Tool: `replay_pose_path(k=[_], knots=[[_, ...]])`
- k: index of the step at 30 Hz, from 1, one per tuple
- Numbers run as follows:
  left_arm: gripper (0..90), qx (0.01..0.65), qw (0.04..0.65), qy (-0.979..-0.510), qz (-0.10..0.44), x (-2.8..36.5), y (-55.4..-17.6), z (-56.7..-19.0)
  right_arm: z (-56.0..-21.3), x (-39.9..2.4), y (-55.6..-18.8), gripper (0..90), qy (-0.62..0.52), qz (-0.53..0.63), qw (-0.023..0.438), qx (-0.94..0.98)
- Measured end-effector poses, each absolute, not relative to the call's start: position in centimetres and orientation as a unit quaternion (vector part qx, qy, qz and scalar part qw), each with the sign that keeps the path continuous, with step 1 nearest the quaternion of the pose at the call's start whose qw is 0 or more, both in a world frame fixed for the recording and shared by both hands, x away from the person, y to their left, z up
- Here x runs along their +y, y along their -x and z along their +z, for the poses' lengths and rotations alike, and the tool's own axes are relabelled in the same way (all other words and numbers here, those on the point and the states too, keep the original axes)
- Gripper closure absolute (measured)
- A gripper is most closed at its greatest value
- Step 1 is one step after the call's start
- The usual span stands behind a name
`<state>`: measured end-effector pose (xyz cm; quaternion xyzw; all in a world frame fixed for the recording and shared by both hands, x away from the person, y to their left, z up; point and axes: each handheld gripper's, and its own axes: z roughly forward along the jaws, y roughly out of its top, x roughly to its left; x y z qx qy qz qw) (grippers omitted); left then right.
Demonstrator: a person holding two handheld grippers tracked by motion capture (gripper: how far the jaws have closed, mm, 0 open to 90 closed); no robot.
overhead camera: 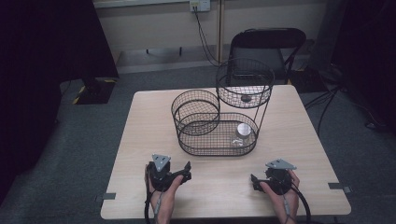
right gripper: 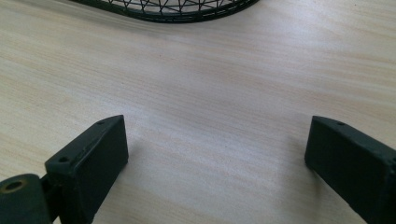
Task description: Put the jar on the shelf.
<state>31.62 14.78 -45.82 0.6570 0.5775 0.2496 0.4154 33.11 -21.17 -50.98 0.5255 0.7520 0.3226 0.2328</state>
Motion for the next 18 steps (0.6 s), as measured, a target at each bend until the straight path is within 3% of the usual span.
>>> replay_pose_path(k=[18], knots=[[4.0, 0.598, 0.357, -0.673, 0.247, 14.3, -32.3, -49.2, -51.0, -21.2, -33.1, 5.0, -0.526, 0.323, 0.233, 0.752]])
